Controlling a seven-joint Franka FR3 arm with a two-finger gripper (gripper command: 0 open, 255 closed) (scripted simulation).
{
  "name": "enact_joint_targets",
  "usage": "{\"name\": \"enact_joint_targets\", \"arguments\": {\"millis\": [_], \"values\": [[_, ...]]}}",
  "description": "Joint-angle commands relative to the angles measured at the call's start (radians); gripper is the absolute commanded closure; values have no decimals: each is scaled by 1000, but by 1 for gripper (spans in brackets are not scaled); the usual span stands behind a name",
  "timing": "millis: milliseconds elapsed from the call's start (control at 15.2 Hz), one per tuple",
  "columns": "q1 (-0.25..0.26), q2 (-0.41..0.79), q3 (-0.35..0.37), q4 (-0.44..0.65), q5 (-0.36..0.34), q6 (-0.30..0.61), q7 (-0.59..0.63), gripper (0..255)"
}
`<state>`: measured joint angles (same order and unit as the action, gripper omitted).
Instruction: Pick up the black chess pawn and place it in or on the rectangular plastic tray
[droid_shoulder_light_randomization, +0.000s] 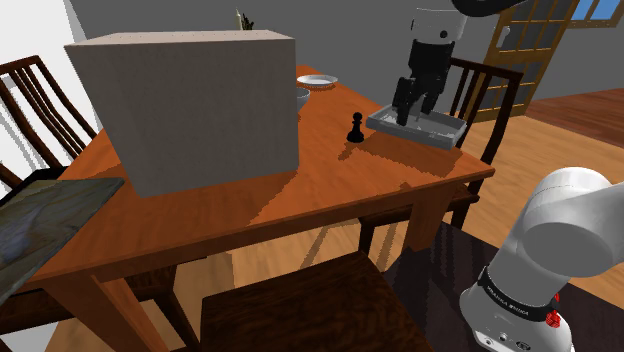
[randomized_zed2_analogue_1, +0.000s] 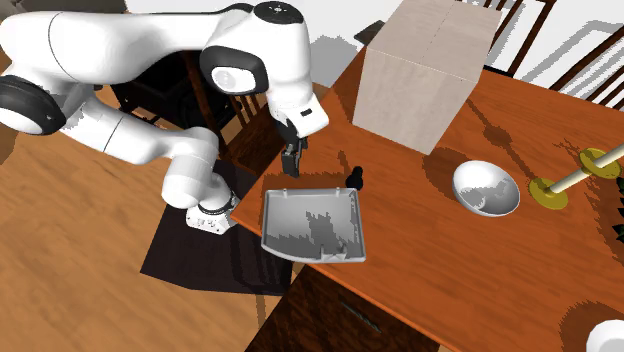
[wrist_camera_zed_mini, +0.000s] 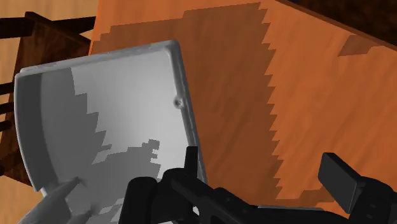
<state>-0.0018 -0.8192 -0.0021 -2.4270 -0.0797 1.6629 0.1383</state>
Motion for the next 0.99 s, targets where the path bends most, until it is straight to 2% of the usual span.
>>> {"name": "enact_joint_targets", "arguments": {"millis": [0,396,858,924], "values": [[0,0,0,0,0,0,0,0],[30,361,-67,269,45,-38,-117,0],[49,763,-112,644,128,-170,-255,0],[48,758,-111,626,128,-156,-255,0]]}}
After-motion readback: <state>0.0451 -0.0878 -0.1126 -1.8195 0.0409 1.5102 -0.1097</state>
